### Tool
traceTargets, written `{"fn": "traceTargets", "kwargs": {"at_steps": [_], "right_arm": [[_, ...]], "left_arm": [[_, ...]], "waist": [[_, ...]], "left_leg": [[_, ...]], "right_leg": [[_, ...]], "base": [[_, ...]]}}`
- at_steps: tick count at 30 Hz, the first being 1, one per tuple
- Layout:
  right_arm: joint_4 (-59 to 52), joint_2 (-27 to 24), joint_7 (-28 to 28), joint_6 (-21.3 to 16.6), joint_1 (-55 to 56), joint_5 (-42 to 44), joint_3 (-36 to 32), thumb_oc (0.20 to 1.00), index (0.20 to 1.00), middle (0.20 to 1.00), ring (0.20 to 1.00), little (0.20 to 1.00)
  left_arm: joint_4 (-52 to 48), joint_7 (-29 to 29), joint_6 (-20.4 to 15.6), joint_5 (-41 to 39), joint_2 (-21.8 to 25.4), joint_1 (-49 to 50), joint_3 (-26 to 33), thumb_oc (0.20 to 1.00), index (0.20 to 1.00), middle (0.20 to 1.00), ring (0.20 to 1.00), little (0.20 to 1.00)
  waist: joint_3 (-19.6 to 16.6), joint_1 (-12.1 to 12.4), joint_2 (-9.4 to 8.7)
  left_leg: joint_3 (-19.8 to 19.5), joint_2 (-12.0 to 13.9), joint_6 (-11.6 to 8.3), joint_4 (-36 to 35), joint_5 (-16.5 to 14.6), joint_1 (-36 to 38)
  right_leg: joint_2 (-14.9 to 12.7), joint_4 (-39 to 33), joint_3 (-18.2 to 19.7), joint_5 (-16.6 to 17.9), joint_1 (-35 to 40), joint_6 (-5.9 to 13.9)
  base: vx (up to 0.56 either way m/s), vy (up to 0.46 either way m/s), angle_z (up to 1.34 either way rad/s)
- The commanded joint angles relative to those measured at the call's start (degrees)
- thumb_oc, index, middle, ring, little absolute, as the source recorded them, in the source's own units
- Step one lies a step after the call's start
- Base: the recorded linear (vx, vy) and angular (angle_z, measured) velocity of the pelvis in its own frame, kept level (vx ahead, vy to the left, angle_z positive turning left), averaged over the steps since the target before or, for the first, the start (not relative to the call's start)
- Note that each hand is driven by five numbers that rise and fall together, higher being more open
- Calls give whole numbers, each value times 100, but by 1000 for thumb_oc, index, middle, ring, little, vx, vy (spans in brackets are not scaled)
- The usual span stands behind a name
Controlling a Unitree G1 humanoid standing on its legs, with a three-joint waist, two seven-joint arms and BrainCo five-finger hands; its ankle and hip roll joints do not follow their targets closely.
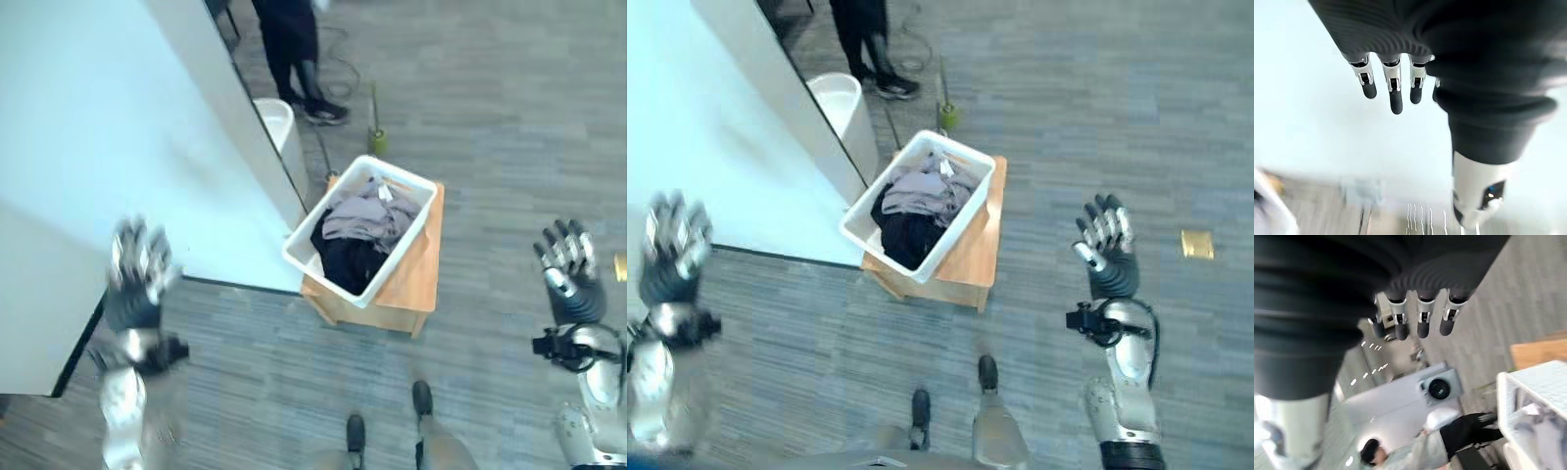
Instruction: Pick up bed clothes into laundry basket.
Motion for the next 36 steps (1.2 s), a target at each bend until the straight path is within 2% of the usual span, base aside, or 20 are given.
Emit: {"fn": "traceTargets", "kwargs": {"at_steps": [1,3,4,5,7,9,11,13,18,36], "right_arm": [[-121,135,356,102,121,377,212,1000,1000,1000,1000,1000],[-10,98,444,219,205,290,250,1000,1000,1000,1000,1000],[39,24,438,401,306,64,299,1000,1000,1000,1000,1000],[36,20,436,402,312,63,300,1000,1000,1000,1000,1000],[230,133,467,564,479,40,413,1000,1000,1000,1000,1000],[272,198,449,656,683,-98,447,1000,1000,1000,1000,1000],[241,247,449,691,762,-86,432,1000,1000,1000,1000,1000],[355,304,435,721,825,-30,529,1000,1000,1000,1000,1000],[297,330,353,705,910,-57,550,1000,1000,1000,1000,1000],[369,370,207,497,907,-71,432,1000,1000,1000,1000,1000]], "left_arm": [[49,-175,-13,368,409,-440,-161,1000,1000,1000,1000,1000],[102,-169,40,581,299,-206,-109,1000,1000,1000,1000,1000],[83,-10,92,1048,106,16,-88,1000,1000,1000,1000,1000],[70,-1,99,1058,98,27,-90,1000,1000,1000,1000,1000],[381,108,232,930,-333,158,-195,1000,1000,1000,1000,1000],[312,388,295,1498,-496,365,-195,1000,1000,1000,1000,1000],[257,388,347,1416,-579,447,-236,1000,1000,1000,1000,1000],[407,341,434,940,-721,366,-417,1000,1000,1000,1000,1000],[408,234,646,1137,-589,303,-883,1000,1000,1000,1000,1000],[215,249,594,1087,-555,307,-959,1000,1000,1000,1000,1000]], "waist": [[-556,-115,-219],[-607,-82,-232],[-708,11,-243],[-704,2,-239],[-811,107,-285],[-884,163,-313],[-911,164,-319],[-955,176,-325],[-984,151,-303],[-1005,102,-275]], "left_leg": [[-272,-199,42,27,297,-121],[-314,-207,54,27,285,-29],[-401,-206,76,27,281,85],[-408,-207,75,27,279,94],[-531,-210,86,27,286,237],[-598,-219,99,27,267,319],[-627,-218,103,27,264,346],[-671,-213,115,27,262,424],[-820,-205,133,27,252,590],[-859,-143,130,27,225,621]], "right_leg": [[-233,80,-64,-474,805,325],[-232,93,-101,-511,908,304],[-225,140,-169,-592,1045,250],[-225,139,-178,-596,1058,250],[-229,232,-295,-696,1229,205],[-220,258,-387,-758,1340,187],[-226,268,-433,-789,1382,181],[-231,296,-506,-833,1471,187],[-232,531,-587,-995,1591,149],[-204,534,-565,-1004,1598,149]], "base": [[15,-39,8],[13,-12,7],[19,-15,25],[18,-46,21],[16,-48,8],[22,-29,31],[11,-21,22],[25,-27,17],[15,-25,15],[-3,-4,2]]}}
